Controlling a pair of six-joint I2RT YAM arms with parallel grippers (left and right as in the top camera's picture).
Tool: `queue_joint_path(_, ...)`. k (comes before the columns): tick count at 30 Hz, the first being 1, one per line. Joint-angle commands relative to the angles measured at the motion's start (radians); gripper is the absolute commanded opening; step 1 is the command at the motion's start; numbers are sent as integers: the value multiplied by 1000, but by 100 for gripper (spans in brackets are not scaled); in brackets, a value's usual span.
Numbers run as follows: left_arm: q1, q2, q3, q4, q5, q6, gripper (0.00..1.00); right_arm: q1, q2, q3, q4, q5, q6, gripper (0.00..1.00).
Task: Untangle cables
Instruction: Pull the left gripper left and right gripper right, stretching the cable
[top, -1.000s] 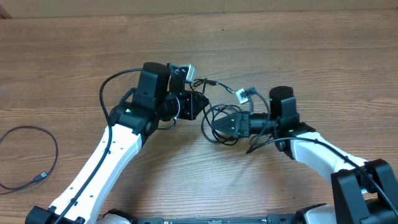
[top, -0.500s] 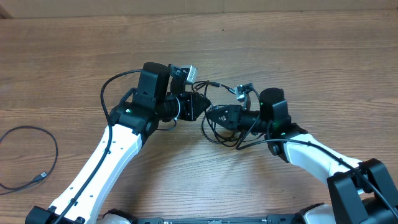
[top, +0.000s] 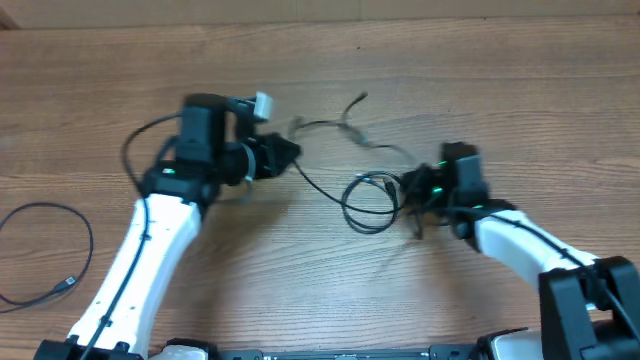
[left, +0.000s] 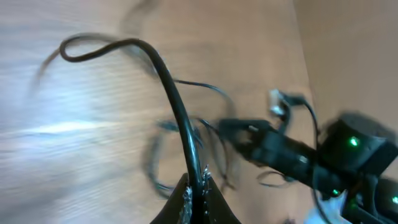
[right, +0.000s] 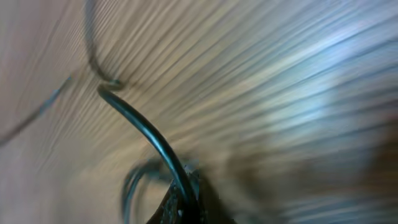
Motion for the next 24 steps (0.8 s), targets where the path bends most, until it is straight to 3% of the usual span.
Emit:
queue_joint_path(1, 187, -50, 56, 1, 70, 34, 4, -191, -20, 3, -50, 65, -21, 4)
queue_joint_path(6, 407, -50, 225, 1, -8, 34, 4, -433, -20, 3, -153, 65, -21, 4)
queue_joint_path(9, 436, -41, 298, 6, -234, 43, 4, -513, -20, 3, -208, 66, -22, 4)
queue_joint_path(14, 447, 2, 348, 26, -546, 79, 4, -525, -20, 2, -301, 149, -22, 4)
queue_joint_path(16, 447, 27, 349, 18, -533, 79, 4, -525, -20, 2, -347, 142, -22, 4)
queue_joint_path(24, 343, 177, 349, -220, -210, 63, 4, -524, -20, 2, -447, 82, -22, 4)
